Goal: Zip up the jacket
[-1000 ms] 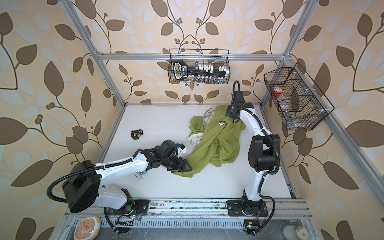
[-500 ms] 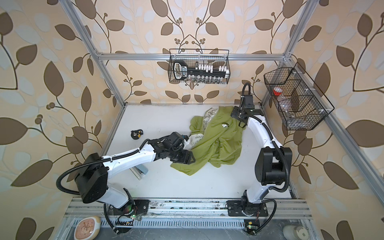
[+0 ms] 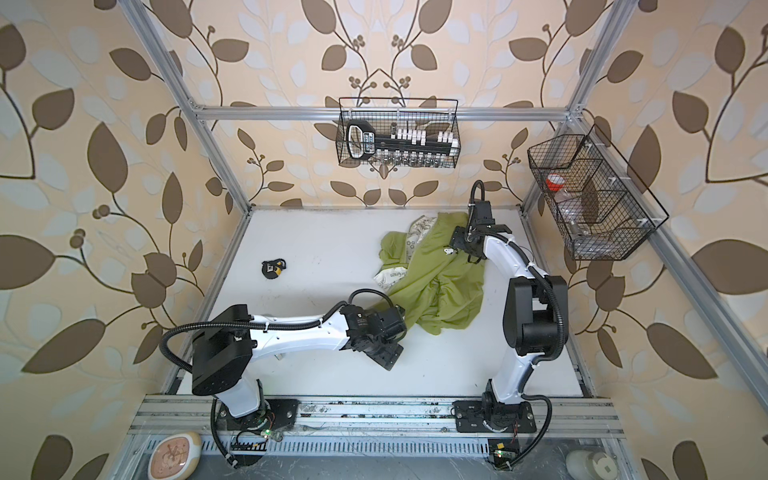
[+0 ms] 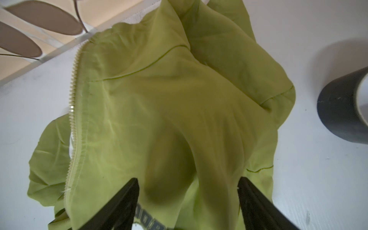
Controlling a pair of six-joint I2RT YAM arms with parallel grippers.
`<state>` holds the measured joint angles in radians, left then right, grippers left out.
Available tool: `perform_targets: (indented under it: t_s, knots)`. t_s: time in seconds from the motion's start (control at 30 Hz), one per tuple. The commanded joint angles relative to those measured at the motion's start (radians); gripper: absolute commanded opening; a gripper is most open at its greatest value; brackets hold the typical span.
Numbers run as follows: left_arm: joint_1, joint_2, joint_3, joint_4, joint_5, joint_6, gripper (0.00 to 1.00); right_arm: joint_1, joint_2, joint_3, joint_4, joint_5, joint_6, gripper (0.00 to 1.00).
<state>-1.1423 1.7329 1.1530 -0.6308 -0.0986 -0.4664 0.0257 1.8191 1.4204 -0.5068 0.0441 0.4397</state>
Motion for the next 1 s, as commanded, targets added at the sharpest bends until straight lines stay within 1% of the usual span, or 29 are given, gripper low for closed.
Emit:
perform_targets:
  t_s: [0.0, 0.1, 0.13, 0.17, 0.2, 0.23, 0.27, 0.3, 0.33, 0.4, 0.43, 0.5, 0.6, 0.67, 0.7, 0.8, 0.87, 0.97]
  knots:
    - [-0.016, 0.053, 0.073, -0.066, -0.205, 0.034, 0.81, -0.006, 0.033, -0.005, 0.016, -0.01, -0.019, 0.79]
    - [-0.023, 0.121, 0.105, -0.055, -0.23, 0.057, 0.8, -0.009, 0.06, 0.006, 0.021, -0.013, -0.015, 0.76]
    - [-0.022, 0.151, 0.12, -0.055, -0.225, 0.065, 0.77, -0.01, 0.072, 0.011, 0.023, -0.013, -0.014, 0.75]
    - [-0.022, 0.173, 0.13, -0.056, -0.221, 0.073, 0.71, -0.012, 0.081, 0.018, 0.025, -0.015, -0.013, 0.72]
    - [-0.023, 0.198, 0.141, -0.061, -0.217, 0.078, 0.6, -0.013, 0.095, 0.028, 0.026, -0.016, -0.011, 0.69]
    - [-0.022, 0.211, 0.144, -0.064, -0.217, 0.079, 0.44, -0.014, 0.11, 0.038, 0.029, -0.016, -0.008, 0.65]
    - [-0.022, 0.212, 0.142, -0.066, -0.216, 0.079, 0.33, -0.016, 0.125, 0.05, 0.031, -0.023, -0.006, 0.59]
    - [-0.023, 0.203, 0.133, -0.068, -0.212, 0.077, 0.22, -0.015, 0.144, 0.069, 0.031, -0.037, -0.004, 0.5]
    - [-0.022, 0.184, 0.118, -0.067, -0.204, 0.074, 0.14, -0.013, 0.168, 0.095, 0.024, -0.04, -0.002, 0.41]
    - [-0.023, 0.125, 0.08, -0.064, -0.182, 0.067, 0.03, 0.004, 0.212, 0.145, 0.006, -0.039, -0.002, 0.28]
    - [-0.022, 0.085, 0.054, -0.056, -0.156, 0.065, 0.0, 0.019, 0.232, 0.171, -0.002, -0.043, -0.002, 0.22]
    - [-0.025, 0.009, 0.0, -0.035, -0.115, 0.054, 0.0, 0.055, 0.267, 0.215, -0.009, -0.058, 0.002, 0.12]
    - [-0.028, -0.059, -0.047, -0.032, -0.091, 0.037, 0.0, 0.108, 0.308, 0.263, -0.001, -0.092, 0.023, 0.01]
    - [-0.027, -0.103, -0.078, -0.035, -0.083, 0.026, 0.0, 0.123, 0.315, 0.276, 0.005, -0.103, 0.034, 0.0]
    - [-0.028, -0.154, -0.109, -0.045, -0.071, 0.015, 0.0, 0.154, 0.344, 0.344, -0.004, -0.12, 0.06, 0.0]
    - [-0.042, -0.203, -0.113, -0.064, -0.048, 0.015, 0.0, 0.166, 0.364, 0.446, -0.049, -0.123, 0.067, 0.0]
    - [-0.063, -0.214, -0.089, -0.077, -0.045, 0.014, 0.0, 0.166, 0.371, 0.525, -0.11, -0.101, 0.053, 0.0]
    - [-0.099, -0.196, -0.039, -0.068, -0.036, 0.017, 0.0, 0.155, 0.379, 0.627, -0.213, -0.037, 0.015, 0.0]
